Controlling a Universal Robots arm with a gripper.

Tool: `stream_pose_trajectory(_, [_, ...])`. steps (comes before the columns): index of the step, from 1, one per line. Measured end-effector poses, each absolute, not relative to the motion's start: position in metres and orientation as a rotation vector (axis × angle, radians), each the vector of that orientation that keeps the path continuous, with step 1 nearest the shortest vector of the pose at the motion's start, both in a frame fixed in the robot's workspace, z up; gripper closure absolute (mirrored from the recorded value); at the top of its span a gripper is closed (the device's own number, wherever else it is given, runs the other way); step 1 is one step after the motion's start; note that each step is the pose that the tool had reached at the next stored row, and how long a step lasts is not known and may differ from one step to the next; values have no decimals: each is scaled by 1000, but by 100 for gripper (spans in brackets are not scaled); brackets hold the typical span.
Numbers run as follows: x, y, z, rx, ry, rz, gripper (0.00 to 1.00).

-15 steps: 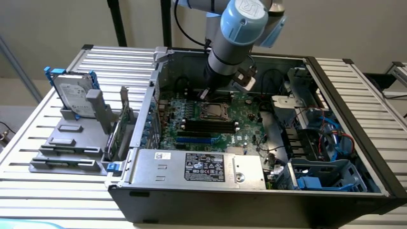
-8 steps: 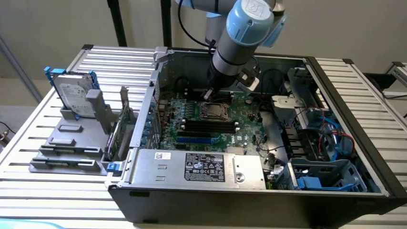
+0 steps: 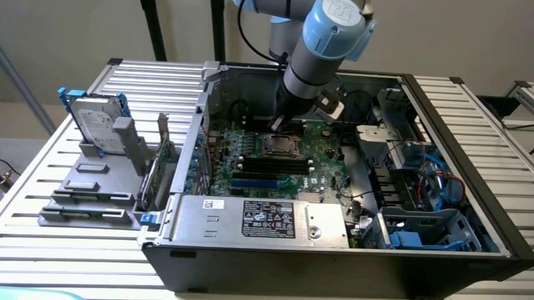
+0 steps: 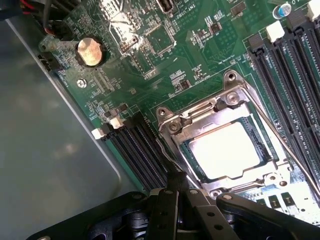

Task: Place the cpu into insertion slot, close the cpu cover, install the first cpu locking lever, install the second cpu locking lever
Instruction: 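Install the first cpu locking lever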

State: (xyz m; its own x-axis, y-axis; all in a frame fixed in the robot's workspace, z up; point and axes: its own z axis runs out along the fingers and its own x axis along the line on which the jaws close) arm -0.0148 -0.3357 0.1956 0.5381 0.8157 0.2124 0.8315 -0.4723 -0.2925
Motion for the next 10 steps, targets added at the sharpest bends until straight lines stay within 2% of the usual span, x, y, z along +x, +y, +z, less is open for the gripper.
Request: stream_pose_trajectory(10, [-9, -333, 194, -2438, -1362, -46, 89])
